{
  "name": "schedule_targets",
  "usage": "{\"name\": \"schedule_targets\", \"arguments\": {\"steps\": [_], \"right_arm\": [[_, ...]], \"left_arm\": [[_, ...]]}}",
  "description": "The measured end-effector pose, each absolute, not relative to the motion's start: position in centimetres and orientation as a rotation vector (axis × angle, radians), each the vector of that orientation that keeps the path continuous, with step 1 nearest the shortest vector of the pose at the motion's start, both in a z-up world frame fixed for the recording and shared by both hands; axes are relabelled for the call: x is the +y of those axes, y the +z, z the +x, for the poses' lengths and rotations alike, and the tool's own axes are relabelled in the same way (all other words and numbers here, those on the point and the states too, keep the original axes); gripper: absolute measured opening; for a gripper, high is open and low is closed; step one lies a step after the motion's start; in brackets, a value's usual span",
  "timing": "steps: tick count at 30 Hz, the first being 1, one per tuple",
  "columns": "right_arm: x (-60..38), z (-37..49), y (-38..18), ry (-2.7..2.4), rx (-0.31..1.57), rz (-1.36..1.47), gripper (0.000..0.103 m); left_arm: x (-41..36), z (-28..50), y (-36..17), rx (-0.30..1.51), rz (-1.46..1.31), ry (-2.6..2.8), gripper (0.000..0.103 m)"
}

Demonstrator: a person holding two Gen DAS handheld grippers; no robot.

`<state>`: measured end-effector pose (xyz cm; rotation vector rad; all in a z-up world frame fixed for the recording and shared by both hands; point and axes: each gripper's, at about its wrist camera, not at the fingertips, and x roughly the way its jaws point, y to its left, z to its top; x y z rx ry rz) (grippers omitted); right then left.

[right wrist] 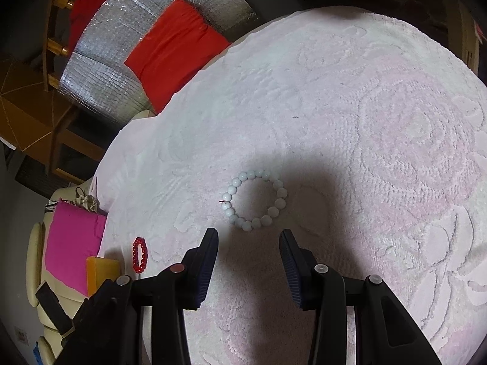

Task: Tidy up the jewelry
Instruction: 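Move both open tools back over the red and white bead bracelets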

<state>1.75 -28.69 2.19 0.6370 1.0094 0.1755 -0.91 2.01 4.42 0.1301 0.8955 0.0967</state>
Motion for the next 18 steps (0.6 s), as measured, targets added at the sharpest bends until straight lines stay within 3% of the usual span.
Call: {"name": "schedule_targets", "arguments": {"steps": [18], "right_arm": [[-28.58, 2.5, 1.58, 0.159, 1.025, 0.636, 0.045]], "left_arm": [[2.35, -0.15, 3.68, 0.915, 0.146, 0.105, 0.066]]}}
